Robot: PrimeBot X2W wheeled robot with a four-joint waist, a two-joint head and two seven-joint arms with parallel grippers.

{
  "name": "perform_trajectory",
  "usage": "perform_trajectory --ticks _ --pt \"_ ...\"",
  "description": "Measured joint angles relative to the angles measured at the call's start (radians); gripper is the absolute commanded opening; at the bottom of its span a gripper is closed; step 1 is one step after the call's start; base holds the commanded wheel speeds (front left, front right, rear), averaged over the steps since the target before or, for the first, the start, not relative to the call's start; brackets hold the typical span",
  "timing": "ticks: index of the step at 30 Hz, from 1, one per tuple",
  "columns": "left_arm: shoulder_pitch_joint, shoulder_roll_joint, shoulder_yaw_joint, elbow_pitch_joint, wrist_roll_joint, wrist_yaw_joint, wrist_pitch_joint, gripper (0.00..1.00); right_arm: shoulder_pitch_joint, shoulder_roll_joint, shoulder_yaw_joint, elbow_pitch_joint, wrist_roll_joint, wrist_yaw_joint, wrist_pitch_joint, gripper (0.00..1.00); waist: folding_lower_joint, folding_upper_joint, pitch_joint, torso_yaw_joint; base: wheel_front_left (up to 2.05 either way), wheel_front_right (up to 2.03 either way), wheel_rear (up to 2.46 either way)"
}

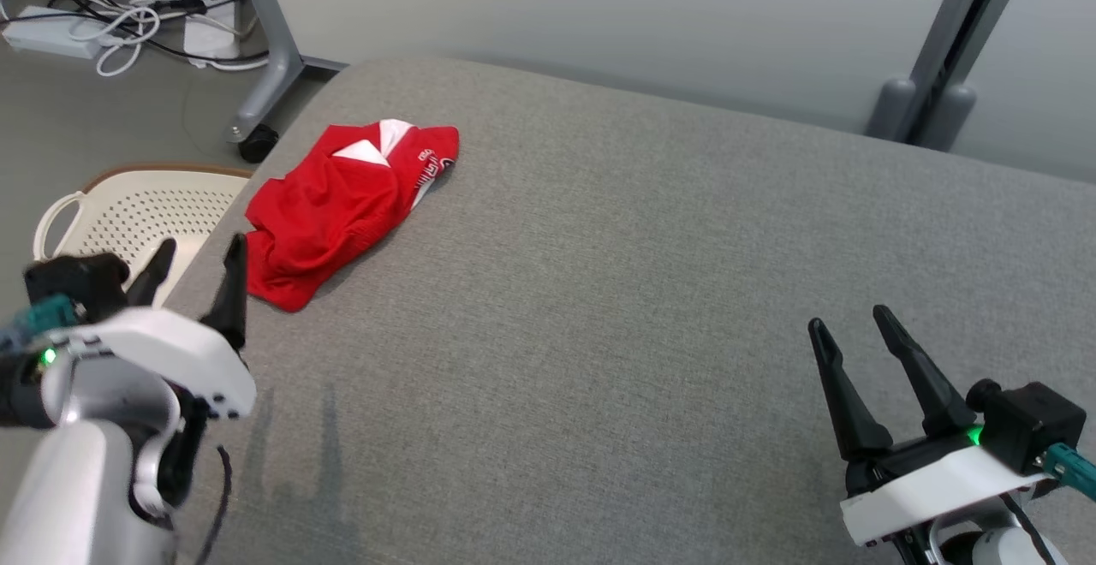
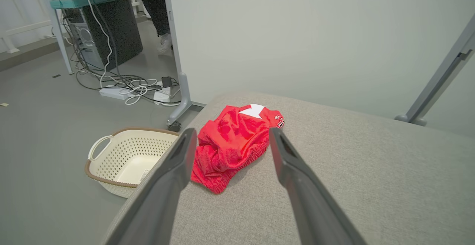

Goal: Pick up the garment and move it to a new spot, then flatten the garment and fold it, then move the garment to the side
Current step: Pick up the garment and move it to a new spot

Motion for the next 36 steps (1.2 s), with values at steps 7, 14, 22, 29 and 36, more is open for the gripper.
perform_trajectory --ticks 7,14,22,29,36 --pt "-0.246 0.097 0.073 0.118 -0.092 -0.013 0.193 1.0 -0.095 -0.02 0.018 -0.018 -0.012 0.0 0.006 1.0 0.0 0.0 0.102 -0.062 0.0 0.0 0.0" --pt "-0.416 0.174 0.092 0.316 -0.112 -0.036 0.247 1.0 -0.174 -0.028 0.017 -0.027 -0.016 0.0 0.007 1.0 0.0 0.0 0.209 -0.15 0.0 0.0 0.0" --pt "-0.53 0.23 0.142 0.589 -0.143 -0.035 0.226 1.0 -0.23 -0.032 0.027 -0.04 -0.022 0.0 0.009 1.0 -0.0001 0.0 0.306 -0.253 0.0 0.0 0.0" --pt "-0.532 0.223 0.125 0.749 -0.143 -0.019 0.28 1.0 -0.237 -0.019 0.029 -0.031 -0.022 0.0 -0.005 1.0 0.0 0.0 0.355 -0.323 0.0 0.0 0.0" --pt "-0.531 0.236 0.108 0.812 -0.146 -0.031 0.31 0.73 -0.237 -0.016 0.028 -0.014 -0.021 0.0 -0.014 1.0 0.0 0.0 0.351 -0.336 0.0 0.0 0.0"
